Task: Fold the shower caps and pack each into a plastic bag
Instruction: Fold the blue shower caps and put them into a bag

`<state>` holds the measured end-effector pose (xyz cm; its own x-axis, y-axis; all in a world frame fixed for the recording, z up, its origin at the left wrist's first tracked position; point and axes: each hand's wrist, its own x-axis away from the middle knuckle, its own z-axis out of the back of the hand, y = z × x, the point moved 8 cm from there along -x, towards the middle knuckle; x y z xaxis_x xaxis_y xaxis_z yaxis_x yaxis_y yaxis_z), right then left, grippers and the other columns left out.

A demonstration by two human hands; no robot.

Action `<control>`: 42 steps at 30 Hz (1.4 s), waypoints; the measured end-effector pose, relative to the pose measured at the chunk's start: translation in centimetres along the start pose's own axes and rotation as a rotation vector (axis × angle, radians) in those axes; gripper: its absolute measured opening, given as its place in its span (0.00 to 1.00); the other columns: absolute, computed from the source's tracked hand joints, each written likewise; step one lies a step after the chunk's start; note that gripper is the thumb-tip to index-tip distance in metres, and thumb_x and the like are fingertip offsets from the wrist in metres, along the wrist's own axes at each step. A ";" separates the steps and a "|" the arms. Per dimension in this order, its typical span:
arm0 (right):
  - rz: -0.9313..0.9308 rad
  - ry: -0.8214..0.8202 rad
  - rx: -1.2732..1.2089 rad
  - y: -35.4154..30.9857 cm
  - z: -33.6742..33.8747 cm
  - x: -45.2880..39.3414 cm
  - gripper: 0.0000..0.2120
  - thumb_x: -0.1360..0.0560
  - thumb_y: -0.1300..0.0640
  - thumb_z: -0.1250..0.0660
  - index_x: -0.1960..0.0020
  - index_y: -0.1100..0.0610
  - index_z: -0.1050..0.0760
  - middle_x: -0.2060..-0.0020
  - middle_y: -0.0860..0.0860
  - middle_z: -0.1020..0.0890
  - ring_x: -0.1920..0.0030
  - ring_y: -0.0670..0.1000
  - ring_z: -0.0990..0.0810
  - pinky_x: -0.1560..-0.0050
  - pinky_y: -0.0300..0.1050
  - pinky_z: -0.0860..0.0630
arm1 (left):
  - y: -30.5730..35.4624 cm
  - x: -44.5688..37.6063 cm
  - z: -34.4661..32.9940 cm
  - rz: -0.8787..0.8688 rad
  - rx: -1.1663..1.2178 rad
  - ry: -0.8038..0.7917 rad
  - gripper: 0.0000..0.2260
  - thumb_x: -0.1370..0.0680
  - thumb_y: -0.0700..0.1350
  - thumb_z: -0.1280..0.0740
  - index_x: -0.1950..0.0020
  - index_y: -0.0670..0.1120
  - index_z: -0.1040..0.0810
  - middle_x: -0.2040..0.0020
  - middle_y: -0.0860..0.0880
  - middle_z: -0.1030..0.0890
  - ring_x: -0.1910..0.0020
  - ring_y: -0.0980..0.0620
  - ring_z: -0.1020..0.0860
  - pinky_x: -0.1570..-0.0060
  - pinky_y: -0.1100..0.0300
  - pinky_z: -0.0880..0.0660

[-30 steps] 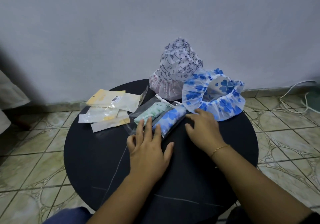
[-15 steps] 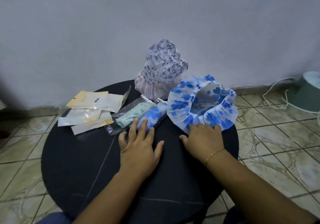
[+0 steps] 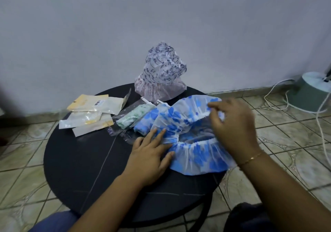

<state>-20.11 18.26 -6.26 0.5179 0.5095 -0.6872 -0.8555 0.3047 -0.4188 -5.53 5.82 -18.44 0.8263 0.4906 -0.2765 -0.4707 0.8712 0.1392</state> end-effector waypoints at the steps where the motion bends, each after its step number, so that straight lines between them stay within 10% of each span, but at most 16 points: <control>1: -0.073 0.032 0.007 1.7 0.6 -0.4 0.16 0.28 0.53 0.43 0.50 0.55 0.18 0.55 0.55 0.19 0.52 0.59 0.24 0.49 0.54 0.29 | 0.0 0.1 0.2 0.009 0.021 0.018 0.31 0.25 0.69 0.61 0.41 0.59 0.23 0.26 0.55 0.37 0.25 0.52 0.42 0.38 0.57 0.47; 5: -0.516 -0.205 -0.095 9.6 -0.6 -0.2 0.18 0.25 0.45 0.37 0.42 0.57 0.23 0.45 0.57 0.21 0.43 0.58 0.25 0.41 0.53 0.29 | -0.3 1.1 0.5 0.062 0.083 0.007 0.33 0.32 0.76 0.62 0.51 0.57 0.28 0.24 0.57 0.42 0.24 0.57 0.48 0.34 0.57 0.49; 9: -0.861 -0.600 -0.430 11.0 -3.5 3.4 0.23 0.29 0.40 0.32 0.56 0.62 0.21 0.60 0.57 0.16 0.58 0.58 0.18 0.52 0.50 0.23 | 0.0 1.7 0.7 0.076 0.155 -0.040 0.35 0.38 0.79 0.47 0.43 0.56 0.32 0.25 0.57 0.40 0.26 0.58 0.43 0.33 0.59 0.48; 14: -0.945 -0.457 -0.402 13.6 -3.8 3.6 0.19 0.26 0.49 0.32 0.56 0.67 0.23 0.58 0.62 0.19 0.59 0.60 0.20 0.57 0.52 0.23 | -1.1 2.6 -0.9 0.087 0.168 -0.414 0.55 0.43 0.79 0.41 0.25 0.60 0.64 0.27 0.65 0.57 0.28 0.65 0.61 0.27 0.57 0.62; 23: -0.694 -0.832 -0.186 10.8 -5.9 4.1 0.08 0.25 0.60 0.37 0.63 0.58 0.28 0.67 0.52 0.27 0.70 0.48 0.29 0.71 0.41 0.30 | -2.9 4.7 1.5 0.232 0.316 -0.582 0.48 0.33 0.60 0.27 0.24 0.58 0.57 0.30 0.62 0.62 0.33 0.64 0.65 0.30 0.61 0.61; 26: -0.717 -0.975 -0.248 7.9 -6.4 5.2 0.05 0.26 0.62 0.37 0.55 0.64 0.26 0.66 0.57 0.25 0.74 0.54 0.25 0.76 0.42 0.27 | -4.0 4.6 2.4 0.305 0.295 -0.465 0.52 0.40 0.77 0.41 0.23 0.55 0.49 0.23 0.55 0.49 0.25 0.58 0.56 0.27 0.58 0.56; 30: -0.564 -1.218 0.013 4.6 -6.8 6.0 0.11 0.26 0.56 0.37 0.51 0.65 0.25 0.76 0.57 0.21 0.80 0.52 0.25 0.77 0.37 0.29 | -4.9 5.8 1.9 0.290 0.122 -0.526 0.67 0.56 0.85 0.51 0.22 0.53 0.57 0.22 0.54 0.58 0.24 0.54 0.60 0.27 0.51 0.57; 37: -0.147 -0.830 0.104 -2.0 -9.7 -1.2 0.13 0.27 0.55 0.37 0.43 0.53 0.26 0.47 0.51 0.22 0.49 0.52 0.23 0.48 0.46 0.26 | -7.9 7.4 2.2 0.290 0.179 -0.642 0.64 0.54 0.80 0.40 0.24 0.59 0.61 0.24 0.60 0.64 0.25 0.53 0.64 0.27 0.50 0.60; 42: 0.204 -0.879 0.013 -7.8 -17.8 -2.3 0.28 0.27 0.61 0.38 0.28 0.51 0.39 0.29 0.52 0.35 0.31 0.54 0.34 0.33 0.48 0.36 | -8.5 7.7 2.3 0.294 0.217 -0.662 0.59 0.46 0.73 0.32 0.24 0.60 0.61 0.25 0.62 0.64 0.26 0.54 0.65 0.28 0.49 0.62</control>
<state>-14.54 0.39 -11.95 0.1709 0.9843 -0.0433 -0.9329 0.1475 -0.3285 5.57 2.22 -19.54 0.7215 0.5504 0.4201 -0.6856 0.6526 0.3226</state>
